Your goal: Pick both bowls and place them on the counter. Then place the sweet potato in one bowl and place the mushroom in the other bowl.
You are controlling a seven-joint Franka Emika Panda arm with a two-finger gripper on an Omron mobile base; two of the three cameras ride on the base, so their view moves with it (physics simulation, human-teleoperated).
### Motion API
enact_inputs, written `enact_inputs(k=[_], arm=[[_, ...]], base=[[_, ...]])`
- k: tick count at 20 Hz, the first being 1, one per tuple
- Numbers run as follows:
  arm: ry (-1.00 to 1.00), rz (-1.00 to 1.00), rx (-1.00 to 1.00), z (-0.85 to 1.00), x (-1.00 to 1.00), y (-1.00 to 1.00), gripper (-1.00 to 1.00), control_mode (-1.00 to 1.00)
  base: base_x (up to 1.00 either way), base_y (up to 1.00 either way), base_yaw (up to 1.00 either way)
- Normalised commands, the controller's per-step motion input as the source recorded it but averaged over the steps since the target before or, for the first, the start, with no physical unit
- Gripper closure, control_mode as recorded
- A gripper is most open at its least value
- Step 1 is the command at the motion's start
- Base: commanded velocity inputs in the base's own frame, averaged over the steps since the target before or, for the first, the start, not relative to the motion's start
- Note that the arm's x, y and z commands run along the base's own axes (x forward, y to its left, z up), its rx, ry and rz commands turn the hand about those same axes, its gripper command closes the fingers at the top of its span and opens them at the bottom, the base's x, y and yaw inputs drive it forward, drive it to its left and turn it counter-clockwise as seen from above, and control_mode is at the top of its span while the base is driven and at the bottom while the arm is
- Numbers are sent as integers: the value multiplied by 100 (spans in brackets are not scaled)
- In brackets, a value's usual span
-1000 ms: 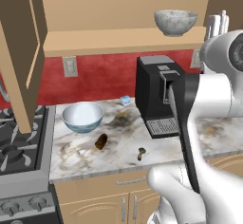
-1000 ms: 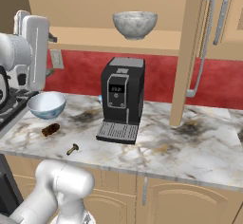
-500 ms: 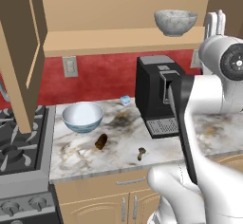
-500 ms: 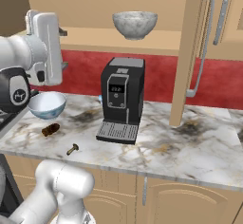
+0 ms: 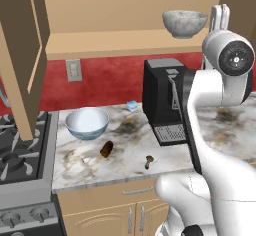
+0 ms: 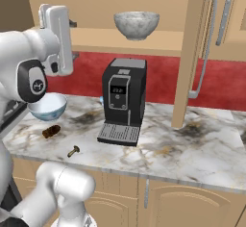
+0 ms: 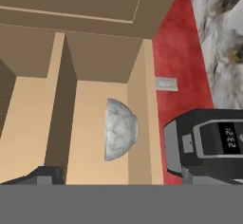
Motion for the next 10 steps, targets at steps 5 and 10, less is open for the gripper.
enact_inputs(k=[5,10], arm=[[7,-5,2,2,42,-1,-100,-100],[10,-5,2,0,39,-4,-100,-100]], base=[[0,0,0],[0,0,0]])
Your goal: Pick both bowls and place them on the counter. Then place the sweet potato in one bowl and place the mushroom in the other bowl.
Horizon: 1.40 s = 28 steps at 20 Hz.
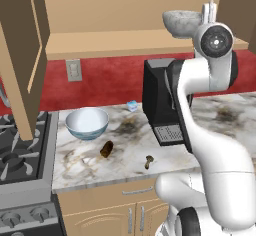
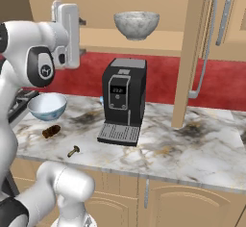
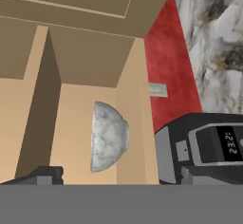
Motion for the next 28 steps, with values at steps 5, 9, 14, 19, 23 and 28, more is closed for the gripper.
enact_inputs(k=[5,9,14,19,23,28], arm=[[0,0,2,-2,36,-2,-100,-100],[-3,0,2,-1,40,-8,-100,-100],[-3,0,3,-1,40,-16,-100,-100],[0,0,5,-5,39,-11,-100,-100],[0,0,1,0,43,-4,-100,-100],[0,0,0,-8,37,-4,-100,-100]], base=[[0,0,0],[0,0,0],[0,0,0],[0,0,0],[0,0,0],[0,0,0]])
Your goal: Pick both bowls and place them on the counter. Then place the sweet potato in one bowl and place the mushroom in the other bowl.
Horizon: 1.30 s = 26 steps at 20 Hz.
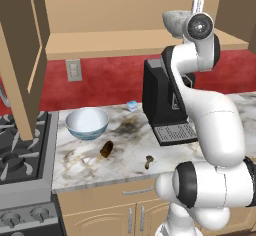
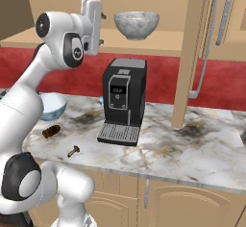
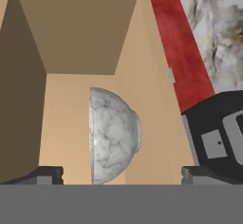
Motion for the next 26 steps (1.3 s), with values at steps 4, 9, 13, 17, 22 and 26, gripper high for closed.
enact_inputs(k=[4,9,13,17,22,26], arm=[[-4,0,0,-16,35,-1,-100,-100],[-1,-1,0,-4,38,-5,-100,-100],[0,0,0,6,32,-6,-100,-100],[3,0,0,15,22,-7,-100,-100],[7,0,0,18,18,-8,-100,-100],[13,-1,0,12,17,-8,-100,-100]], base=[[0,0,0],[0,0,0],[0,0,0],[0,0,0],[0,0,0],[0,0,0]])
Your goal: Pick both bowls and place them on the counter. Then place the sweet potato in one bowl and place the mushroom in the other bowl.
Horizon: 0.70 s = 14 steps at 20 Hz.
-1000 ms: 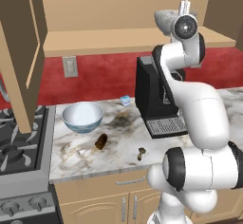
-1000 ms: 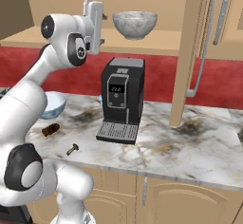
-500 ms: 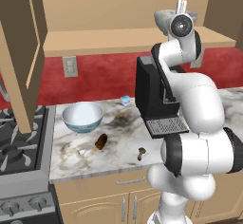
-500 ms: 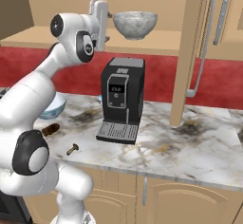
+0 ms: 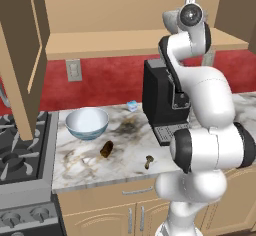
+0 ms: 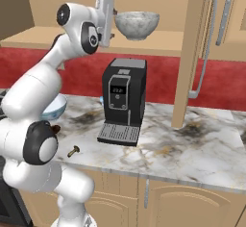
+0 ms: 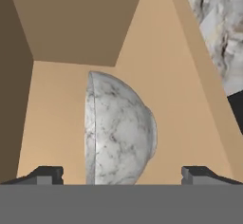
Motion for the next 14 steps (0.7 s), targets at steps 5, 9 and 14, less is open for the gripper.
enact_inputs(k=[5,9,14], arm=[[15,-3,0,0,27,-4,-100,-100],[11,-2,0,-1,29,0,-100,-100],[11,0,4,0,31,0,-100,-100]], base=[[0,0,0],[0,0,0],[0,0,0]])
